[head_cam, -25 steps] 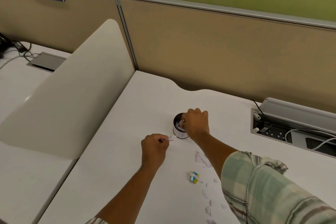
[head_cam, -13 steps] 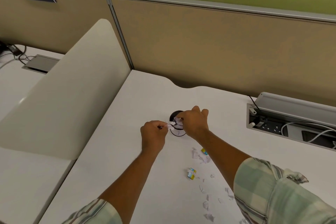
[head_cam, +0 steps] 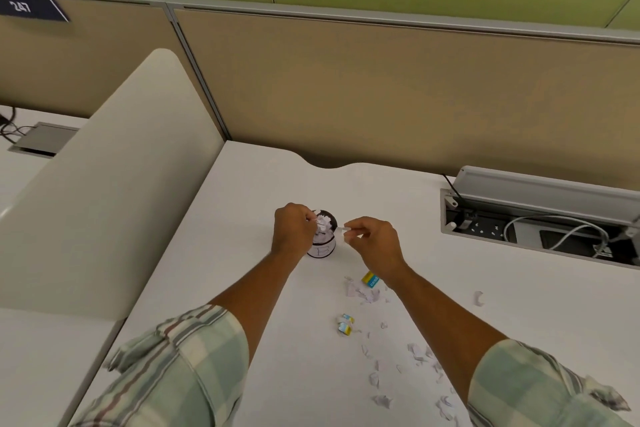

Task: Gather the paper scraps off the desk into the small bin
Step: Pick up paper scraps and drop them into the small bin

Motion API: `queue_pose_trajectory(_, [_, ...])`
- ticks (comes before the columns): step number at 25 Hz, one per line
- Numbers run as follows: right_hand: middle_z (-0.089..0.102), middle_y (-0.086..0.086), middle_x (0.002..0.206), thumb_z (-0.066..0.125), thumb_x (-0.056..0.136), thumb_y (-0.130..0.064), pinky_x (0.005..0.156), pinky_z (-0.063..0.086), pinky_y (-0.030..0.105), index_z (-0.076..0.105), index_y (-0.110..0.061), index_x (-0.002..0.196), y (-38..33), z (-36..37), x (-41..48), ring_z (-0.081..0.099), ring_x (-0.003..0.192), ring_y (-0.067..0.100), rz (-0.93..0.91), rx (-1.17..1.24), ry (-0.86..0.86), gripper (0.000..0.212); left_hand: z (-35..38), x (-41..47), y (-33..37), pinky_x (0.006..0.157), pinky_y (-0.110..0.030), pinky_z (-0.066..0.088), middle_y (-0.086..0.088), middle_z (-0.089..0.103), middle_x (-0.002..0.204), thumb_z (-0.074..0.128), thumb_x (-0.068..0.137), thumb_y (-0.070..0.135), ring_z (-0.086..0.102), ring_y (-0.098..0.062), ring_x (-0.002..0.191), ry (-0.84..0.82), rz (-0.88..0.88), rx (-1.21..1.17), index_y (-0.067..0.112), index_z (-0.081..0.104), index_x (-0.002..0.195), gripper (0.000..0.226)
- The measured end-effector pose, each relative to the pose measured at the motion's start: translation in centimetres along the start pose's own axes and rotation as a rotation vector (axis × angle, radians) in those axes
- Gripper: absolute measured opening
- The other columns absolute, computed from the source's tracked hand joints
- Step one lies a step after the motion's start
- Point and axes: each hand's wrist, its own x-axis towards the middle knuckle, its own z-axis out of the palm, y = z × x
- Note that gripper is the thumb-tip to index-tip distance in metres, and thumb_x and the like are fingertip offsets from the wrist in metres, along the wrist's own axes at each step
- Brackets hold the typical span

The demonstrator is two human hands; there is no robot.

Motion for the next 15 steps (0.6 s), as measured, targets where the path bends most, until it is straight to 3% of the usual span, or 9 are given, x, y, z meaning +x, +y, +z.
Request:
queue_pose_trajectory(3, [0.076, -0.012, 0.091, 0.076, 0.085, -0.015, 0.086, 0.059, 0.032, 0.079, -0.022, 0.097, -0.4, 0.2, 0.2, 0.070, 0.086, 0.005, 0.008, 0.146, 0.042, 0.014, 0.7, 0.3, 0.2, 0.070, -0.025, 0.057, -0.010, 0.077, 0.082, 0.071, 0.087, 0.010, 0.068, -0.019, 0.070, -0.057, 0.038, 0.104, 0.007, 0.081, 0.086, 0.010])
queue_pose_trajectory(8, [0.073, -0.017, 0.084, 0.075, 0.084, -0.010, 0.078, 0.054, 0.021, 0.077, -0.025, 0.092, -0.6, 0.7, 0.8, 0.067, 0.080, -0.006, -0.003, 0.189, 0.056, 0.017, 1.0, 0.6, 1.0, 0.073, -0.022, 0.054, -0.008, 0.077, 0.092, 0.079, 0.085, 0.014, 0.068, -0.020, 0.077, -0.112, 0.063, 0.106, 0.008, 0.079, 0.096, 0.014])
queue_pose_trajectory(11, [0.074, -0.013, 0.084, 0.076, 0.084, -0.010, 0.080, 0.059, 0.032, 0.078, -0.023, 0.091, -1.7, 1.5, 1.6, 0.069, 0.080, 0.006, -0.001, 0.141, 0.024, 0.015, 0.3, 0.8, 1.1, 0.078, -0.024, 0.056, -0.010, 0.077, 0.097, 0.075, 0.087, 0.009, 0.069, -0.021, 0.081, -0.081, 0.070, 0.074, 0.007, 0.079, 0.097, 0.011])
queue_pose_trajectory(15, [0.075, -0.005, 0.089, 0.074, 0.085, -0.011, 0.085, 0.059, 0.047, 0.077, -0.024, 0.090, -3.5, 3.0, 2.6, 0.070, 0.086, 0.019, -0.008, 0.017, -0.041, 0.014, -1.0, 1.2, 0.4, 0.087, -0.038, 0.062, -0.013, 0.076, 0.097, 0.070, 0.088, 0.001, 0.072, -0.028, 0.088, -0.028, 0.035, -0.031, 0.003, 0.078, 0.097, 0.012])
